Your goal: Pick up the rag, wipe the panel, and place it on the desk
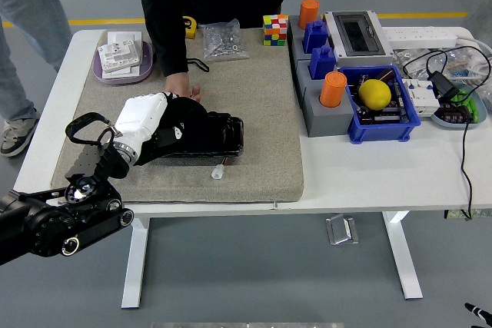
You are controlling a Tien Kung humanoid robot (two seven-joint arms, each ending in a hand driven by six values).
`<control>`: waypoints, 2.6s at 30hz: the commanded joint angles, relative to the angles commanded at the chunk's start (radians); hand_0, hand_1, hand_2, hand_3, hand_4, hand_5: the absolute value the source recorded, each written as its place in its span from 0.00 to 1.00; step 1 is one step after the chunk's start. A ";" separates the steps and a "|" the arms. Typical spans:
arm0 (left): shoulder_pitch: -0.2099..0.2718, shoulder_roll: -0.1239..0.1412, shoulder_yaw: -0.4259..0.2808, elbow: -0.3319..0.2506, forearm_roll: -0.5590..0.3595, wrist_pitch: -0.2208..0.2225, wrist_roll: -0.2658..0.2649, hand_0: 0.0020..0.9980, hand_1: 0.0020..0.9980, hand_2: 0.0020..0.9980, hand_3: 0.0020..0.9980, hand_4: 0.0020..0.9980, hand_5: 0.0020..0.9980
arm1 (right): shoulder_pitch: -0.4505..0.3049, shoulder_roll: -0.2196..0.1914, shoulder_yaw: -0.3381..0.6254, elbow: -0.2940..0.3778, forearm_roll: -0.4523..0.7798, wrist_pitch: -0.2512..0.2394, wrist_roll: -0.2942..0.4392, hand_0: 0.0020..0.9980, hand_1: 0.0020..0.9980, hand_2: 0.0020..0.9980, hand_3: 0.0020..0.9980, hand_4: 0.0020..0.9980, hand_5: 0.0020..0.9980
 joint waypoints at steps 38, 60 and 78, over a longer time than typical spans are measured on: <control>-0.076 -0.113 0.103 -0.008 -0.015 0.001 0.021 0.19 0.08 0.53 0.51 0.30 0.00 | 0.009 -0.012 -0.023 0.000 0.002 0.003 -0.004 0.77 0.59 0.71 0.65 1.00 0.59; -0.040 -0.038 0.027 0.005 -0.003 -0.001 0.017 0.19 0.08 0.53 0.52 0.30 0.00 | 0.004 -0.006 -0.004 -0.002 -0.005 -0.001 -0.002 0.77 0.59 0.71 0.65 1.00 0.59; 0.004 0.017 -0.026 0.027 -0.002 0.000 0.010 0.19 0.08 0.53 0.52 0.30 0.00 | -0.001 0.000 0.011 -0.004 -0.012 -0.004 -0.002 0.77 0.59 0.71 0.65 1.00 0.59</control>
